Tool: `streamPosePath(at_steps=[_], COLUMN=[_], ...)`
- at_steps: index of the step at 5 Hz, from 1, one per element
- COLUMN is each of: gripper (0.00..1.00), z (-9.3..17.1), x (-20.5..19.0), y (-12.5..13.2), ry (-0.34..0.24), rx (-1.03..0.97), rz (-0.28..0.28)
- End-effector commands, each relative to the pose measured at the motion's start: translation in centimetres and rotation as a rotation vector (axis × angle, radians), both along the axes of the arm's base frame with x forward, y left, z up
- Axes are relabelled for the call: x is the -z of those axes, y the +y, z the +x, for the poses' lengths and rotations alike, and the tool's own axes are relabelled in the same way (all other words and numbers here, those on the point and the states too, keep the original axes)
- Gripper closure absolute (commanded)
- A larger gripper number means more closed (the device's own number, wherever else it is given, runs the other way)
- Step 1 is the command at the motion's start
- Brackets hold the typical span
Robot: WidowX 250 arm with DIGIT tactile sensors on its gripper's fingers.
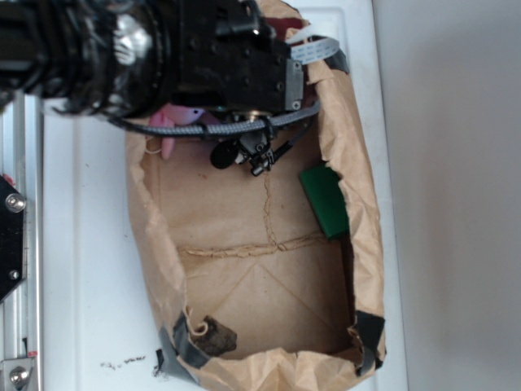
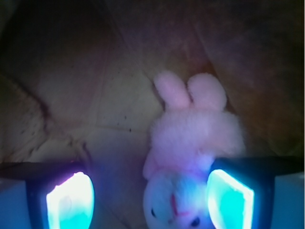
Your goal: Grab the pink bunny.
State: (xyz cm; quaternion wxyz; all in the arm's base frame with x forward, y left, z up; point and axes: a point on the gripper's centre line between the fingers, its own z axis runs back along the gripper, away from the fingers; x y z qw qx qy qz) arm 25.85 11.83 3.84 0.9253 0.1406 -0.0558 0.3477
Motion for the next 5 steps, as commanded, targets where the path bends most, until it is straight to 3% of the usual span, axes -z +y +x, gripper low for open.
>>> streamPosePath(at_steps=[1,2,5], gripper=[0.0,1.0,1.0], z=[-1.0,-1.3,-1.6], x=[1.1,0.5,-0.7], y=[-0.6,-1.2,-1.3], ry=[-0.036,-0.079,-0.107], rx=[0.047,0.1,0.142], rz=[0.014,0.016,-0.015])
